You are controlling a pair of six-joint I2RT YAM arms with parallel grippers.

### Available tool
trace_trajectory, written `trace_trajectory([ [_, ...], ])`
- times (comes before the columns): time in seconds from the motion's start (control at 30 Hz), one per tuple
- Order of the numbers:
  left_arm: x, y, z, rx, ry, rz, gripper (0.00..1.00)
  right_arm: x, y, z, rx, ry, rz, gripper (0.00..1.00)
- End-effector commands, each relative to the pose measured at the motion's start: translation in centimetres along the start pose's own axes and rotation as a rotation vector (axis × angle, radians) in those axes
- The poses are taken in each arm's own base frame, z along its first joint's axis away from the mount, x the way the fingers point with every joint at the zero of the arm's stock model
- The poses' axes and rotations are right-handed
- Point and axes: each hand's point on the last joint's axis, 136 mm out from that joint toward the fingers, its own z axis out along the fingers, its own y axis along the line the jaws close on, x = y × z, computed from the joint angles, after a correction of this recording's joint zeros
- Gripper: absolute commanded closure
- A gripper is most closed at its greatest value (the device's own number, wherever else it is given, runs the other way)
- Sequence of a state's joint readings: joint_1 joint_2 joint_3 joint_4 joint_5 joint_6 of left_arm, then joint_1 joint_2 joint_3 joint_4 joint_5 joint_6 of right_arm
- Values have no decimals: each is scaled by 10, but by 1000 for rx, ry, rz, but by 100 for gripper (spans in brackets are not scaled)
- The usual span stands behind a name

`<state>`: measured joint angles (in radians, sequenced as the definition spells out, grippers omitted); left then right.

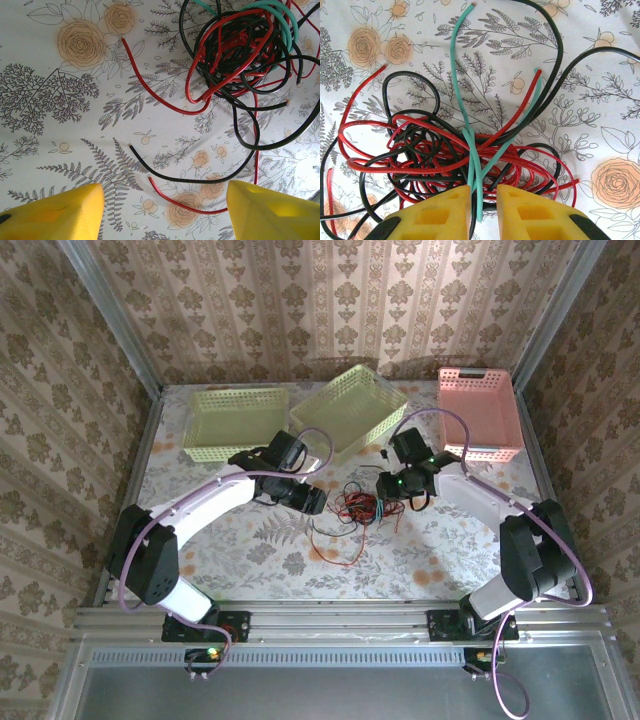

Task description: Untangle the cables

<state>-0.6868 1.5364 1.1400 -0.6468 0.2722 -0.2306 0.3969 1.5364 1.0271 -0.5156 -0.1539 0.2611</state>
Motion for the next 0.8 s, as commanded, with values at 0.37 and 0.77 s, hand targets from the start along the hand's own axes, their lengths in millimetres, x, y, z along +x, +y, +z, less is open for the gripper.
trace_trajectory([
  [0.37, -2, -12, -5, 33, -2, 40, 33, 24, -2, 35, -25, 101, 5, 74],
  [0.77, -2, -12, -3, 30, 2, 41, 33, 8, 24, -4, -69, 15, -34, 85],
])
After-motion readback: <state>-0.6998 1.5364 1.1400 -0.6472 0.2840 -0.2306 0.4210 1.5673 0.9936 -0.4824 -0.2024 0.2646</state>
